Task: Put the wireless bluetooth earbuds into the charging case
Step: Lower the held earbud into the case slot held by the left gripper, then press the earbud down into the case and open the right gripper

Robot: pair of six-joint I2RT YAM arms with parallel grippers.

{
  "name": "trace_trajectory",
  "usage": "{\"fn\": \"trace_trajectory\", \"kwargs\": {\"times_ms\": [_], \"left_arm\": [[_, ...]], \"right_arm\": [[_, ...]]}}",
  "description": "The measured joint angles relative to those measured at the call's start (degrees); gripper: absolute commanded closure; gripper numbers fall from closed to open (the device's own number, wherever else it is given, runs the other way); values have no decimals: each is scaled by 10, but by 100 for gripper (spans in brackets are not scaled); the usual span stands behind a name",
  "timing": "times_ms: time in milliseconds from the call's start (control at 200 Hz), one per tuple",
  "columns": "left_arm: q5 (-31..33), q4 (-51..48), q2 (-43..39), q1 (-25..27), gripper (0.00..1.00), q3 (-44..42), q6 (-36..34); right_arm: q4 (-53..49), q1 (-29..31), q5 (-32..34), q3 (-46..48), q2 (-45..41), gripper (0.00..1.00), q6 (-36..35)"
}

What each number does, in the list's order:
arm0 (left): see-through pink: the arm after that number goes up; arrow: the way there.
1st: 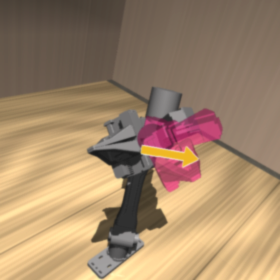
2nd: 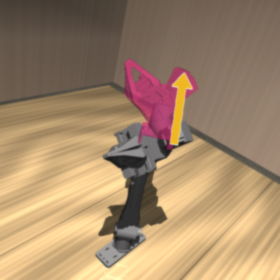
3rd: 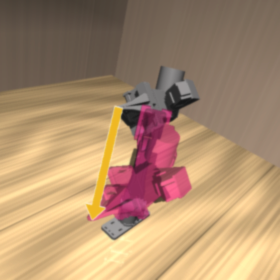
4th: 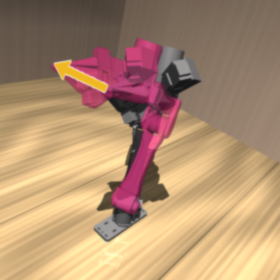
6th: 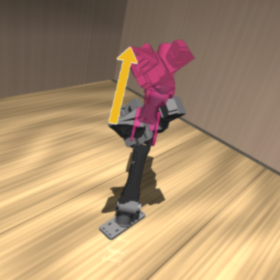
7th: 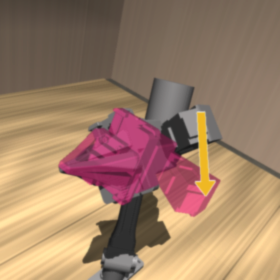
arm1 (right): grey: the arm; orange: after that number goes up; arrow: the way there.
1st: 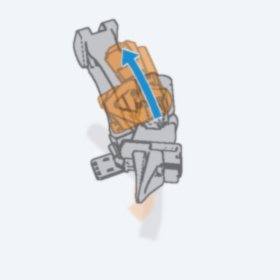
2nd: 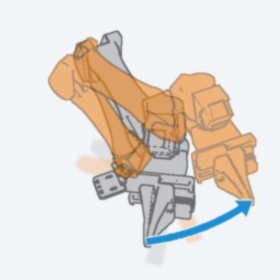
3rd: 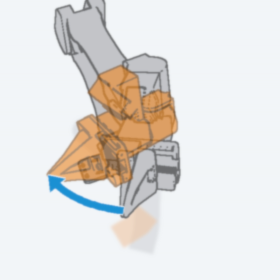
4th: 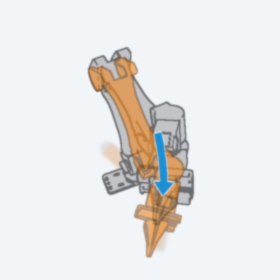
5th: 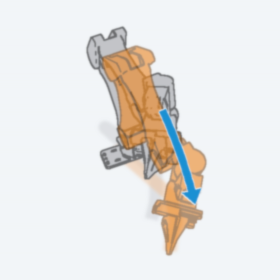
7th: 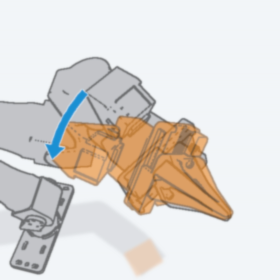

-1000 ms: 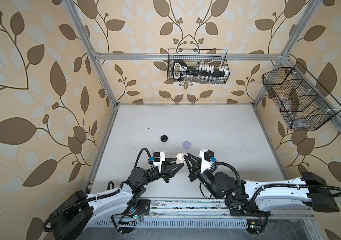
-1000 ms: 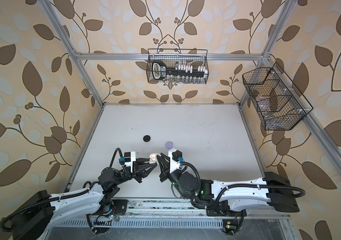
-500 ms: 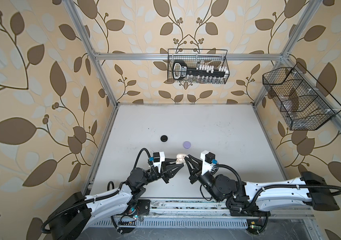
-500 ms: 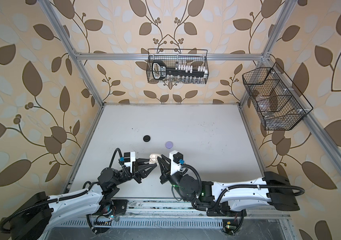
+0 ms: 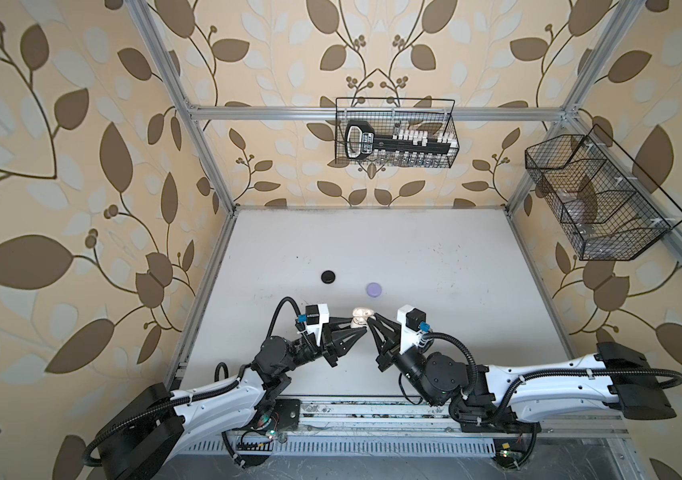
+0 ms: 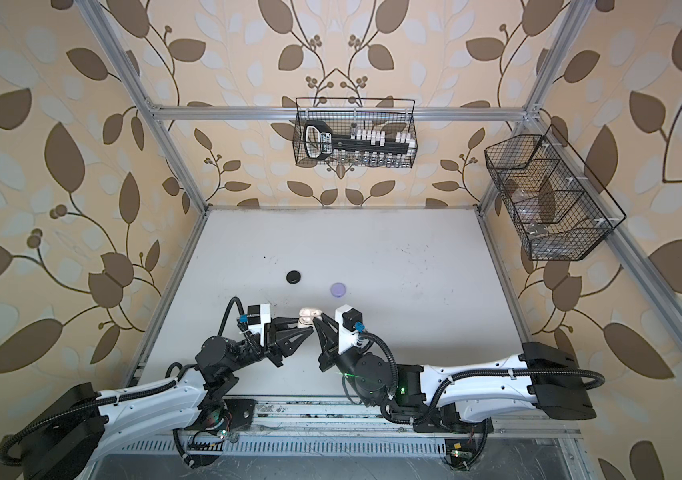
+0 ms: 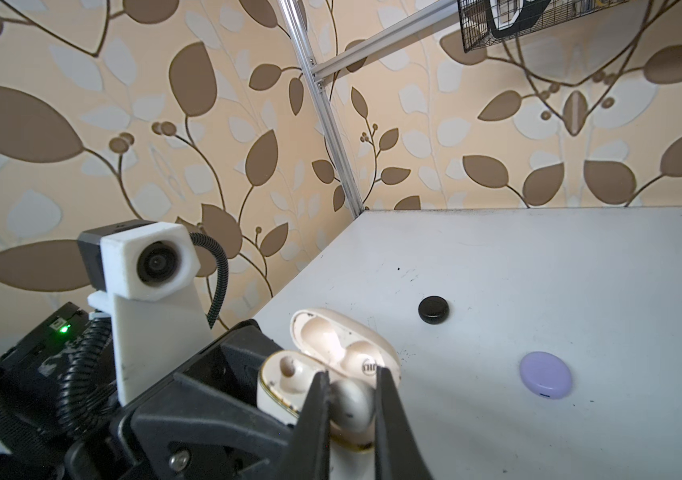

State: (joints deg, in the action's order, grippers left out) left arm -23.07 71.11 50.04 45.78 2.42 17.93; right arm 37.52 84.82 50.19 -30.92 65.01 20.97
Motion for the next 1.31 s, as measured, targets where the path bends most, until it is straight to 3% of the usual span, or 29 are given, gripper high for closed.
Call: {"fn": "trace_trajectory", "kwargs": {"times_ms": [590, 1080, 1305], "left_arm": [[-4, 31, 1, 0, 100, -7, -17], [-42, 42, 2, 0, 100, -10, -65], [-67, 41, -15, 0, 100, -14, -73]], "right_arm": [[-52, 6, -12, -7, -28, 61, 19], [-122, 13, -82, -15, -143, 64, -7], [-147, 13, -106, -22, -136, 70, -21]]}}
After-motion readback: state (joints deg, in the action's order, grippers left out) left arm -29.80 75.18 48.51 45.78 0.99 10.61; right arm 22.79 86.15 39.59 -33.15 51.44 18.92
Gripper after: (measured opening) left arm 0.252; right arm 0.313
